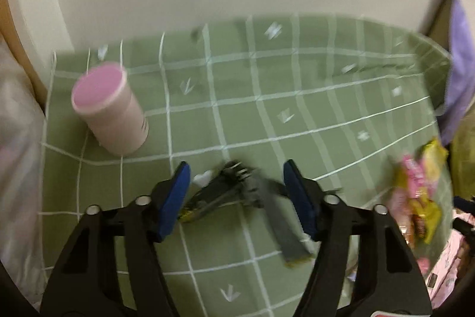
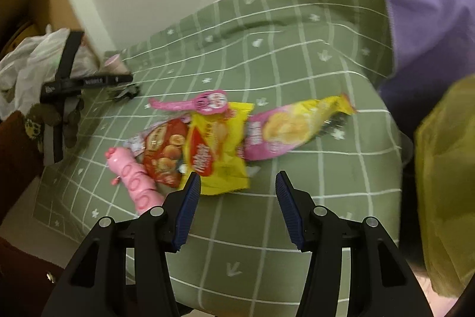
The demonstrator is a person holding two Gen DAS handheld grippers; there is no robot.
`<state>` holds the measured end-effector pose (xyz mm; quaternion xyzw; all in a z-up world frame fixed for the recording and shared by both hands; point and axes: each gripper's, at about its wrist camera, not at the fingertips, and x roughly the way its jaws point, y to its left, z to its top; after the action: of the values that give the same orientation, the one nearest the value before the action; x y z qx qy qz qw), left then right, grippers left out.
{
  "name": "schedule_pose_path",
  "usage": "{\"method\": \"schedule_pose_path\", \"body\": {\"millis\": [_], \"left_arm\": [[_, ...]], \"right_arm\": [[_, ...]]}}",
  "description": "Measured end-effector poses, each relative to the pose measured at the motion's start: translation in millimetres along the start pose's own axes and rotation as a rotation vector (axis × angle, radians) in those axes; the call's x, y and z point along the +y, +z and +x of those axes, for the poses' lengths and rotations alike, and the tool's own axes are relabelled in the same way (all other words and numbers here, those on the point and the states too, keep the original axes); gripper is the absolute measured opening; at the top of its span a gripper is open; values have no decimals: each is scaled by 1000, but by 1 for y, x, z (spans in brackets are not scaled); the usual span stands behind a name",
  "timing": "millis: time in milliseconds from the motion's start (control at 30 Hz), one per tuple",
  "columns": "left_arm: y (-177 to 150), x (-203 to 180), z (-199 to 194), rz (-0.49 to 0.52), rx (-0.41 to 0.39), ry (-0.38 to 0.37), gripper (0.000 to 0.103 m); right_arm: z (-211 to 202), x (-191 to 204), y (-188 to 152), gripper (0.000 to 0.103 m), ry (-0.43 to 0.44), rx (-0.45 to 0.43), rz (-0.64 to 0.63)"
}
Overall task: Collect trash
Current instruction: 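Grasp the dark wrapper with the left tool while the right tool grasps the yellow chip bag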
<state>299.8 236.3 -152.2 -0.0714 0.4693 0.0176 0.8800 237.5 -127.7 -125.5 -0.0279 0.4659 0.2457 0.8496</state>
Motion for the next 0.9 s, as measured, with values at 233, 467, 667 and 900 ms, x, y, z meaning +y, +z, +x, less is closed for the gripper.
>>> {"method": "schedule_pose_path", "body": {"millis": [233, 467, 667, 900], "left_arm": [[-13, -9, -4, -19, 6, -1, 32], [-41, -35, -26, -99, 12, -120, 21], [-67, -60, -49, -131, -3, -172, 21], [-84, -68, -61, -82, 33, -163, 21]], "right_arm": [[11, -7, 2, 50, -99, 10, -16], [18, -17, 19, 50, -132, -23, 9], [33, -53, 30, 50, -61, -43, 225], [60, -61, 47, 14, 14, -15, 252]]}}
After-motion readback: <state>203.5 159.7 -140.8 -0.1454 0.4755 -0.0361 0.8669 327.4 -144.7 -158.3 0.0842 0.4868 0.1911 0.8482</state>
